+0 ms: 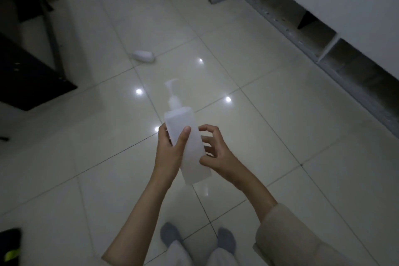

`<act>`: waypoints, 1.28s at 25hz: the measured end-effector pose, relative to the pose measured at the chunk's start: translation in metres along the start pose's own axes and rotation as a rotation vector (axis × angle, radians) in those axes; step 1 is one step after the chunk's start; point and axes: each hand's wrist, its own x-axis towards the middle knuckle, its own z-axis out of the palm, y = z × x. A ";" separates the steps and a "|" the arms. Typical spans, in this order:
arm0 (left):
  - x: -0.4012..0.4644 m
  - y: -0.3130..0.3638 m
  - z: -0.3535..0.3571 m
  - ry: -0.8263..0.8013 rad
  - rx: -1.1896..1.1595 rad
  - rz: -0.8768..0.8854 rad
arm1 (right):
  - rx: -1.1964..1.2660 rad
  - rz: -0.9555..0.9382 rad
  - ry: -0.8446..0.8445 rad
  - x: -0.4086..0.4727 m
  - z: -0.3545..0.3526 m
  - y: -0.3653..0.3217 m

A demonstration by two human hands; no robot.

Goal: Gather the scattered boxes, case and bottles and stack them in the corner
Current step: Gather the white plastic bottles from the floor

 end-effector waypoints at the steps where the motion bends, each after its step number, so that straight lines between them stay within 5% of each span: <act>1: 0.004 0.003 -0.021 0.045 0.002 -0.004 | -0.010 0.004 -0.038 0.011 0.017 -0.007; 7: 0.034 0.016 -0.153 0.273 -0.003 -0.028 | -0.083 0.013 -0.199 0.083 0.124 -0.053; 13: 0.069 0.046 -0.246 0.361 0.044 -0.003 | -0.220 -0.006 -0.187 0.139 0.183 -0.122; 23: 0.226 0.105 -0.256 0.316 0.001 0.007 | -0.373 -0.020 0.159 0.285 0.060 -0.205; 32: 0.391 0.108 -0.223 0.452 -0.074 -0.150 | -0.501 0.153 0.137 0.475 -0.018 -0.219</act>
